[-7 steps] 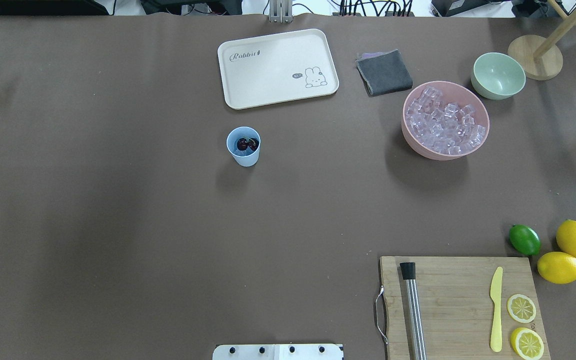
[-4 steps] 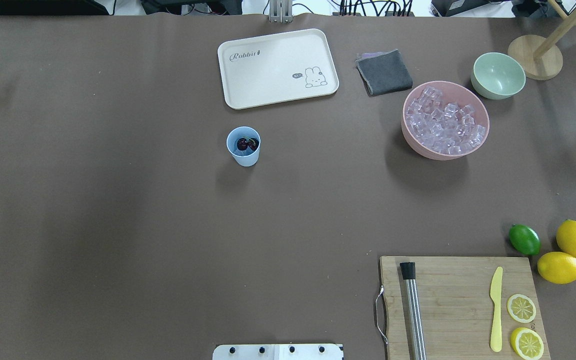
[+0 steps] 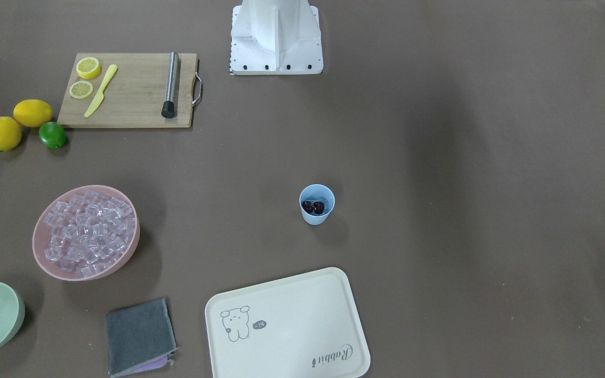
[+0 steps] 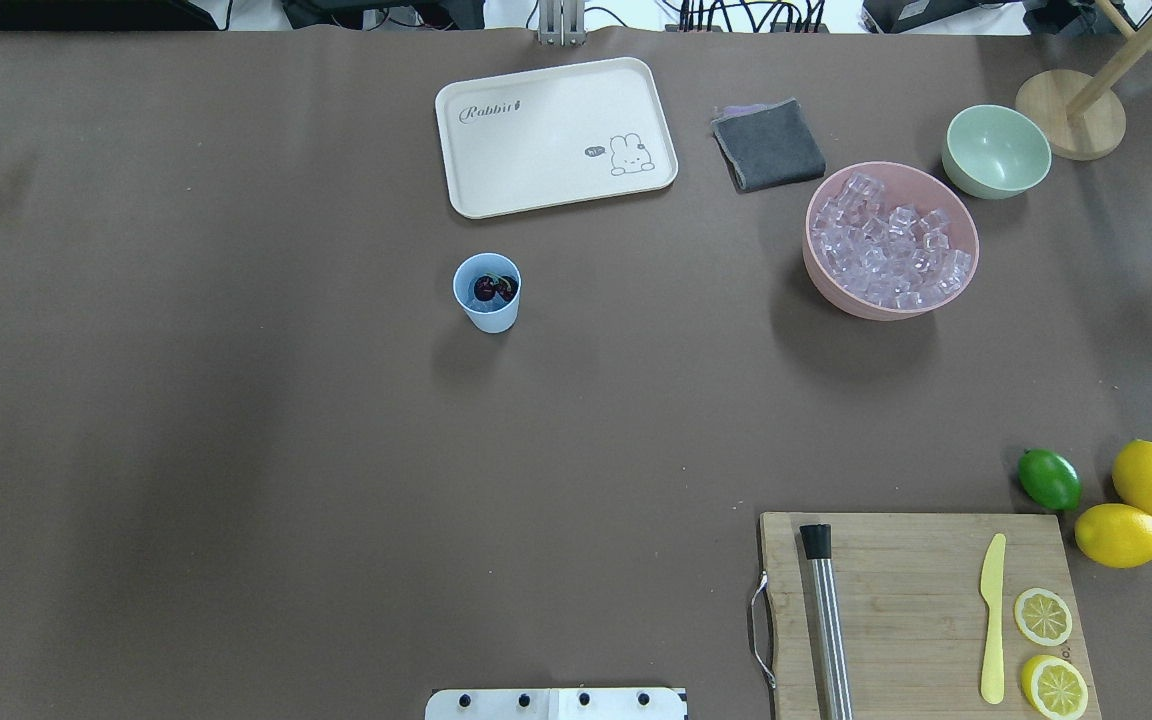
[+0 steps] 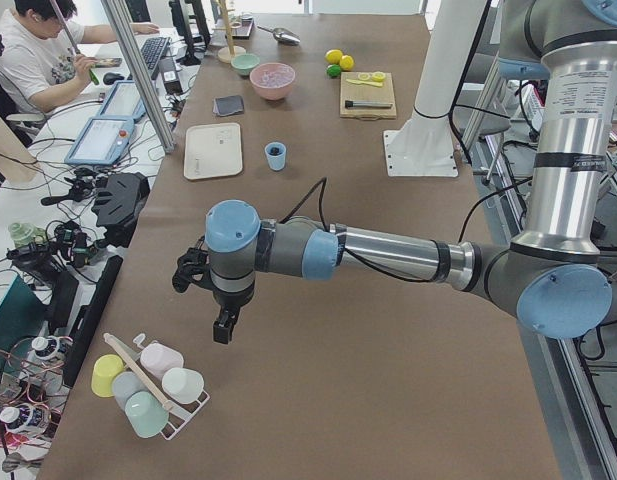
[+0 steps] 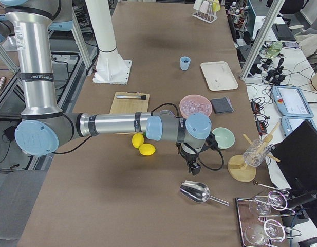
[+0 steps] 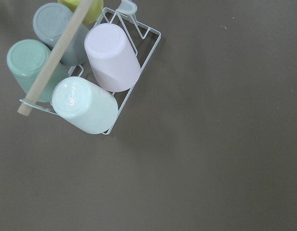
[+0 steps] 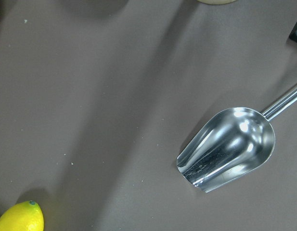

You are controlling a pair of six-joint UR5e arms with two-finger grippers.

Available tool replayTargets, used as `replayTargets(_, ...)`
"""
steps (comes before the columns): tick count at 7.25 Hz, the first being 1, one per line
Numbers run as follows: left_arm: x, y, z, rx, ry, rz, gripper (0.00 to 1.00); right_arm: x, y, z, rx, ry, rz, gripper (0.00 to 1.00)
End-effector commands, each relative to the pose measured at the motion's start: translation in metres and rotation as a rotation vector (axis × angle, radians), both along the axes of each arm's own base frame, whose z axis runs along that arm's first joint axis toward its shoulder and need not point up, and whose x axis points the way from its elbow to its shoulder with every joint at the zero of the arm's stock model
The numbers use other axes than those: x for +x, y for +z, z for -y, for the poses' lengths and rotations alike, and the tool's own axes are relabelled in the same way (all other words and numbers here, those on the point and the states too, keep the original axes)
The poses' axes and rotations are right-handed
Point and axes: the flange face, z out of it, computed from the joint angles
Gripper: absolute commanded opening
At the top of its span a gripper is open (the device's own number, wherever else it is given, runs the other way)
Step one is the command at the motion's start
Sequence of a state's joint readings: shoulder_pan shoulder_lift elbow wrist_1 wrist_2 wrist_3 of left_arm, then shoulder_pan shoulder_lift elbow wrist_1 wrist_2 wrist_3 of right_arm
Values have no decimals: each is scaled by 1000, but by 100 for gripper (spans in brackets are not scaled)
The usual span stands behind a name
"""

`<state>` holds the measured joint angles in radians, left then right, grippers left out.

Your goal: Put ice and cherries in cup

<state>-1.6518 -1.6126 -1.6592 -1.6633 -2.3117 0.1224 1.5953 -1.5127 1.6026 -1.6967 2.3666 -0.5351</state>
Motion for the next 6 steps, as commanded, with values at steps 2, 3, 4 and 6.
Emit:
replayTargets(2, 2, 5, 6, 65, -3, 6, 98, 0, 13, 6, 34, 1, -2, 99)
replayTargets(3, 8, 18, 12, 46, 10, 17, 98, -1, 18, 5, 19, 2, 7, 99)
replayTargets(4, 10, 13, 18, 52, 17, 18, 98, -1, 25, 1, 9, 0, 5, 99)
replayTargets(6, 12, 10, 17, 34, 18, 16, 98, 0, 31, 4, -2, -1, -13, 99)
